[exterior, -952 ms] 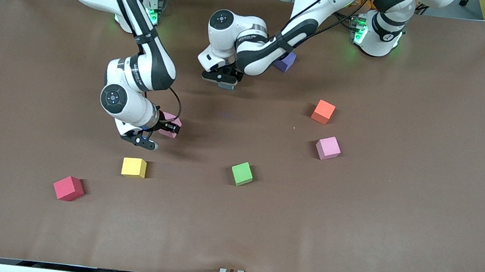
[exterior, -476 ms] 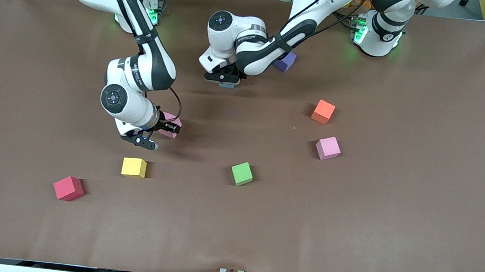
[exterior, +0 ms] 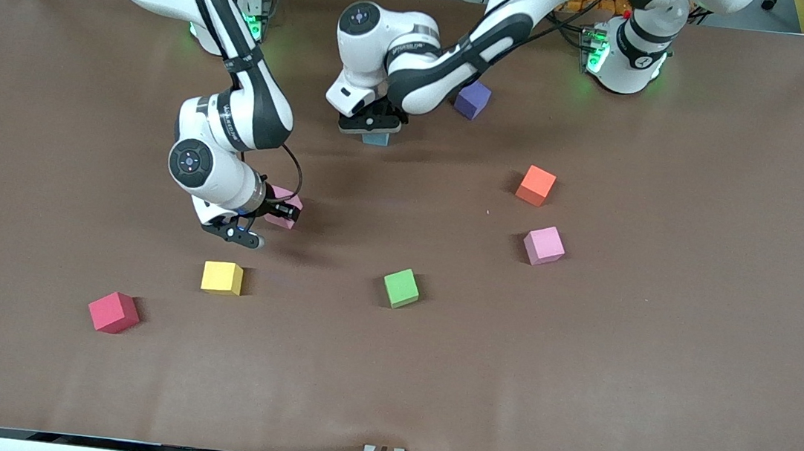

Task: Arrange blocks into number 1
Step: 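Place the cyan cube at the table center with the left gripper, then place the pink cube beside the cyan cube while the left gripper grasps purple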

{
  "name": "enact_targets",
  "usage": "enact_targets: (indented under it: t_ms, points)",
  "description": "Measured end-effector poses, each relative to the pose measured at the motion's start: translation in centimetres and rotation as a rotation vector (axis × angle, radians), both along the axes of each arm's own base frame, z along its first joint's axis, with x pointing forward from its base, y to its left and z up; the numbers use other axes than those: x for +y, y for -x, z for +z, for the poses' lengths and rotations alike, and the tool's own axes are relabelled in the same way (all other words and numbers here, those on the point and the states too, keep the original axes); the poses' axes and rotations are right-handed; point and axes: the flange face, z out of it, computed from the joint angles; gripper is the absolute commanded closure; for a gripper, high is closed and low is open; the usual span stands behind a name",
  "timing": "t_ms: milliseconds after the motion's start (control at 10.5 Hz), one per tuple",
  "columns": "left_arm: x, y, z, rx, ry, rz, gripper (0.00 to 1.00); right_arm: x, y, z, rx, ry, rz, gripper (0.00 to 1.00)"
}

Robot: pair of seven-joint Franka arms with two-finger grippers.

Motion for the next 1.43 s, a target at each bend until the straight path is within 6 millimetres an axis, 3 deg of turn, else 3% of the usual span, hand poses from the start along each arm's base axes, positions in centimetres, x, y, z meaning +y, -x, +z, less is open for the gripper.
enact_targets:
  t_ms: [190, 381, 571, 762, 1048, 1238, 1429]
  points:
    - [2.3, -0.9, 2.0, -0.014, -0.034, 0.111, 0.0, 1.6, 0.7, 0.1, -0.006, -0.001, 0.03, 0.41]
    - [5.8, -0.5, 2.2, 0.03, -0.072, 0.197, 0.0, 3.1, 1.2, 0.2, -0.024, -0.006, 0.052, 0.41]
    - [10.1, -0.2, 3.1, 0.091, -0.075, 0.318, 0.0, 4.7, 1.9, 0.3, -0.029, -0.005, 0.063, 0.41]
    - [14.9, -0.6, 4.5, 0.127, -0.064, 0.457, 0.0, 7.5, 3.4, 0.3, -0.035, 0.0, 0.056, 0.41]
    - [19.9, 2.5, 3.8, 0.13, -0.058, 0.559, 0.0, 13.1, 7.3, -0.2, -0.061, 0.002, 0.076, 0.41]
    - [21.0, 4.7, 1.6, 0.124, -0.039, 0.635, 0.0, 15.5, 9.8, -0.7, -0.059, 0.009, 0.097, 0.41]
    - [20.7, 8.0, 0.0, 0.11, -0.007, 0.685, 0.0, 17.2, 12.0, -1.5, -0.053, 0.019, 0.119, 0.41]
